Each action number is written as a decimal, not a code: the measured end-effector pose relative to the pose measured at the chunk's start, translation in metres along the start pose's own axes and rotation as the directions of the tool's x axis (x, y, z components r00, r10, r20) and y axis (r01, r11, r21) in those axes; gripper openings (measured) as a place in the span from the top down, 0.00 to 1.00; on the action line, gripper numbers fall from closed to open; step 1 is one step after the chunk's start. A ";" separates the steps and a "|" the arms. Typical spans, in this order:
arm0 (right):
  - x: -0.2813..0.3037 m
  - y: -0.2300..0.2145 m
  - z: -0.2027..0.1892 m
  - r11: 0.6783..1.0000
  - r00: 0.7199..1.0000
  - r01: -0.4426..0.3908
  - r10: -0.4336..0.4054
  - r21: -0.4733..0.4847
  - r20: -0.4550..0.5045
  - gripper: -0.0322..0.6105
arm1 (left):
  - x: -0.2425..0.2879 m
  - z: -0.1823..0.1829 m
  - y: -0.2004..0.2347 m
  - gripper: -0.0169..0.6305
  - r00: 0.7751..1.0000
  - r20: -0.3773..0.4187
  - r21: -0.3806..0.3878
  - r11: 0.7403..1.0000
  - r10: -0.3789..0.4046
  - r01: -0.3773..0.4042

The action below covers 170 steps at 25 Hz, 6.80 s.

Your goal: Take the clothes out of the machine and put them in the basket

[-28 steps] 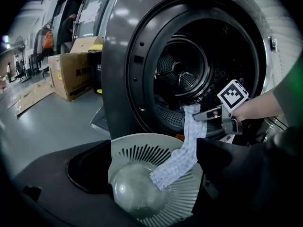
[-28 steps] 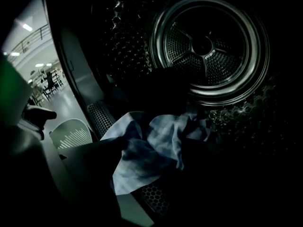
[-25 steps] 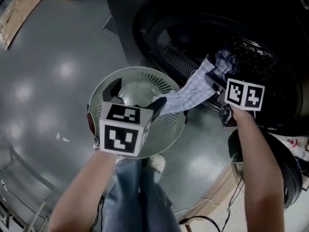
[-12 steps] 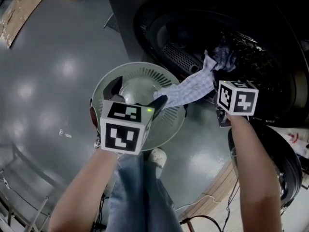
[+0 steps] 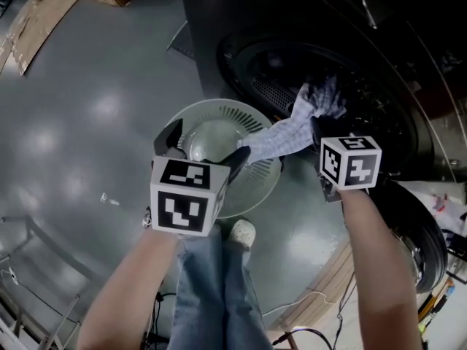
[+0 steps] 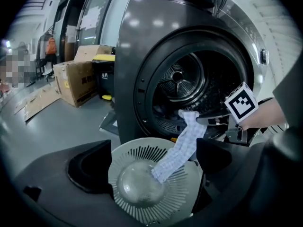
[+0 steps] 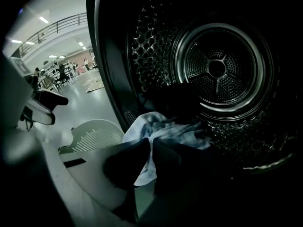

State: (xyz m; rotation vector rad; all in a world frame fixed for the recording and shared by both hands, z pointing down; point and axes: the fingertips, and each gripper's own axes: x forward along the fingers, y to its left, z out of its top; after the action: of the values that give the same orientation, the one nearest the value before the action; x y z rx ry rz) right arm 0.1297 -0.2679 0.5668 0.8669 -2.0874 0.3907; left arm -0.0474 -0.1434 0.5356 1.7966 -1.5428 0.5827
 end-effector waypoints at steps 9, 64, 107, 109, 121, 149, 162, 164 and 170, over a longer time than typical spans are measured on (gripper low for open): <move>-0.021 0.087 0.008 0.984 0.984 -0.179 0.179 -0.026 0.014 0.90 | -0.030 -0.003 0.018 0.10 0.999 -0.019 -0.003 1.000 0.029 -0.030; 0.065 0.044 -0.012 0.996 0.992 0.088 -0.088 -0.004 -0.087 0.27 | -0.028 -0.061 0.074 0.10 0.991 -0.062 -0.146 0.982 0.115 -0.123; 0.039 0.254 -0.065 0.792 0.759 -0.593 0.610 0.144 -0.227 0.29 | -0.055 -0.075 0.094 0.10 0.988 -0.064 -0.194 0.969 0.141 -0.151; 0.044 0.243 -0.058 0.809 0.784 -0.566 0.588 0.158 -0.199 0.28 | -0.053 -0.076 0.095 0.10 0.988 -0.064 -0.198 0.968 0.143 -0.153; 0.074 0.127 0.014 0.987 0.988 -0.157 0.157 0.017 0.006 0.28 | -0.034 -0.062 0.100 0.10 0.988 -0.034 -0.194 0.969 0.147 -0.151; 0.089 0.019 0.035 0.997 0.998 0.061 -0.061 -0.057 -0.003 0.88 | 0.004 -0.048 0.081 0.10 0.991 -0.042 -0.146 0.981 0.123 -0.128; 0.049 0.100 0.030 0.974 0.982 -0.180 0.169 0.136 0.087 0.88 | -0.019 -0.039 0.090 0.10 0.989 -0.025 -0.154 0.977 0.147 -0.149; 0.045 0.111 0.025 0.962 0.977 -0.209 0.196 0.178 0.087 0.88 | -0.023 -0.044 0.092 0.10 0.988 -0.026 -0.160 0.975 0.150 -0.152; 0.040 0.146 0.015 0.933 0.965 -0.262 0.244 0.246 0.100 0.88 | -0.030 -0.057 0.098 0.10 0.986 -0.026 -0.191 0.967 0.164 -0.166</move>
State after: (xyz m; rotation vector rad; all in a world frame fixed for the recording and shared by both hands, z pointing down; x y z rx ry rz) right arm 0.0025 -0.1894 0.5932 0.7664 -2.2522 0.7955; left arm -0.1437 -0.0868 0.5721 1.5287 -1.6915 0.5001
